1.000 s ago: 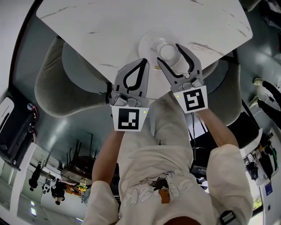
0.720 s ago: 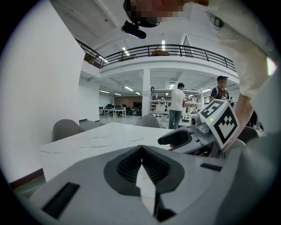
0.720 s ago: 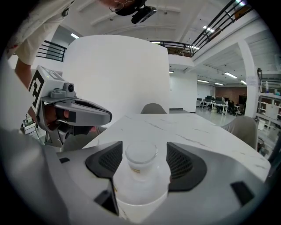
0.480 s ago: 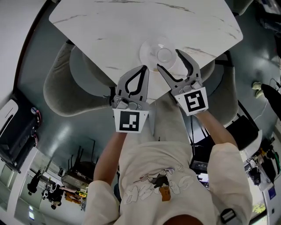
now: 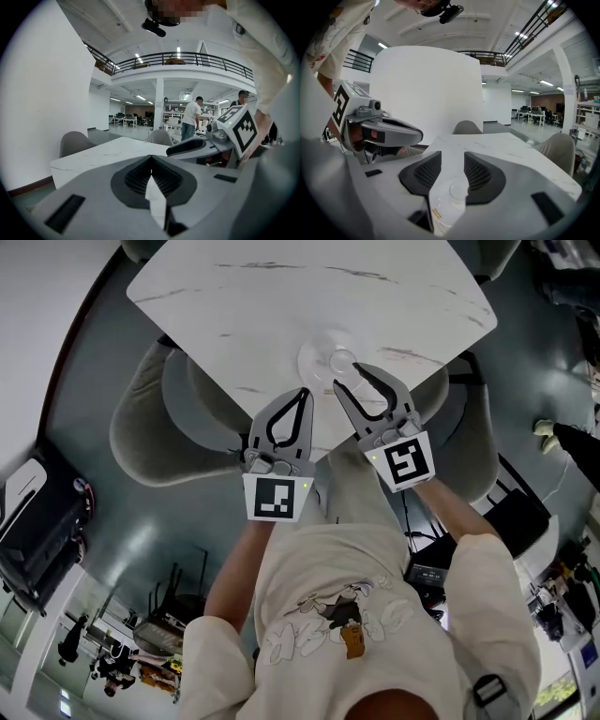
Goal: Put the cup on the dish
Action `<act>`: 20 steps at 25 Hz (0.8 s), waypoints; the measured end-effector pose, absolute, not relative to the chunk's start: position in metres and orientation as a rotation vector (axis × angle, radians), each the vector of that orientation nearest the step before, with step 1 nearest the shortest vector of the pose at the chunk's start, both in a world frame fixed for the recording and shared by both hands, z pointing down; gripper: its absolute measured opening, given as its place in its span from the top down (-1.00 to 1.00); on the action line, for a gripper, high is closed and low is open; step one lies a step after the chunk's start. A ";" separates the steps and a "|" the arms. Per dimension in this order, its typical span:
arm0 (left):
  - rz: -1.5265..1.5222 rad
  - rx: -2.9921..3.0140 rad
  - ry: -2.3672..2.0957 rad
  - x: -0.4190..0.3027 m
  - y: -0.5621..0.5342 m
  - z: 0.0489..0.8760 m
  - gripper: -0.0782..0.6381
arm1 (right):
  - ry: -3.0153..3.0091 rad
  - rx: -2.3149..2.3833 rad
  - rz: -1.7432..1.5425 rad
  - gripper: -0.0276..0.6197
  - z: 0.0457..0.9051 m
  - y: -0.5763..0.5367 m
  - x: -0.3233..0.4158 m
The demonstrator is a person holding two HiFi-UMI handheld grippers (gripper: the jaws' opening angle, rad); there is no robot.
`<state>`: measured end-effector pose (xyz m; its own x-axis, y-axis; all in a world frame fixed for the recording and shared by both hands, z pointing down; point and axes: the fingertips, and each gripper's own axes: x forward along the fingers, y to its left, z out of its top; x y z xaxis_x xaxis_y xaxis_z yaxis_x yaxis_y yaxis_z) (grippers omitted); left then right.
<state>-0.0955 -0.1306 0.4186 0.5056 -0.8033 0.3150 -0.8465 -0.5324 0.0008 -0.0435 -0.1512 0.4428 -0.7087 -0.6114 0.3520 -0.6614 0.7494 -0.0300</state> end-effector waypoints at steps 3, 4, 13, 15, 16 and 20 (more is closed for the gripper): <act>0.403 2.580 -1.438 -0.096 -0.127 0.404 0.77 | -2.635 1.028 0.248 0.54 0.425 -0.151 -0.039; 0.392 2.570 -1.447 -0.097 -0.126 0.400 0.77 | -2.635 1.044 0.252 0.70 0.419 -0.151 -0.038; 0.184 2.448 -1.447 -0.099 -0.109 0.353 0.77 | -2.638 1.073 0.270 0.90 0.368 -0.144 -0.026; 0.149 2.466 -1.409 -0.094 -0.106 0.339 0.77 | -2.654 1.066 0.251 0.90 0.349 -0.143 -0.028; 0.142 2.479 -1.397 -0.091 -0.106 0.333 0.77 | -2.668 1.065 0.240 0.90 0.339 -0.143 -0.031; 0.179 2.457 -1.396 -0.093 -0.102 0.317 0.77 | -2.716 1.076 0.249 0.90 0.304 -0.141 -0.039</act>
<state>-0.0932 -0.1017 0.3170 0.5176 -0.8160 0.2572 -0.8545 -0.4779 0.2036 -0.0385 -0.1413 0.3036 -0.7118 -0.6548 0.2543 -0.6901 0.7193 -0.0794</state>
